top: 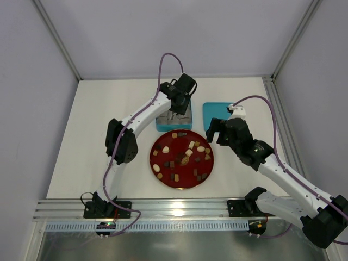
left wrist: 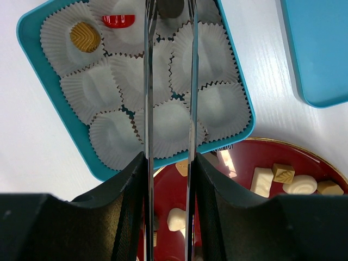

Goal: Pack the chocolate

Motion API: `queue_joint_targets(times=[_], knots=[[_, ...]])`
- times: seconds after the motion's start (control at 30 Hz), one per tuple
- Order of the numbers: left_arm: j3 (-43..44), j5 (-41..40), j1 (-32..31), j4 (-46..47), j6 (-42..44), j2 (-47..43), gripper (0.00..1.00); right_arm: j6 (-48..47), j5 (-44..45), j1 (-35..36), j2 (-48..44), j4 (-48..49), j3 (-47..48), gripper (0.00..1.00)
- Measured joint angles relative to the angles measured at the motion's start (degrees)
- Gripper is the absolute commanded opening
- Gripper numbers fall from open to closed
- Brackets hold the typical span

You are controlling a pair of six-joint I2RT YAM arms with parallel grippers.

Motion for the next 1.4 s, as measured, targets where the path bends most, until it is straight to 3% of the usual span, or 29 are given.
queue_joint_targets(times=[0.63, 1.03, 1.4], knots=[[-1.95, -0.55, 0.44, -1.95, 0.2, -7.02, 0.37, 0.0, -0.04, 0.0, 0.0, 0.07, 0.0, 1.0], [-17.73, 3.39, -0.37, -3.76, -1.44, -24.22, 0.38, 0.0, -0.02, 0.0, 0.0, 0.13, 0.0, 1.0], [-31.76, 7.63, -7.39, -4.92, -4.48, -35.71, 0.4, 0.02, 0.0, 0.0, 0.13, 0.13, 0.0, 1.0]])
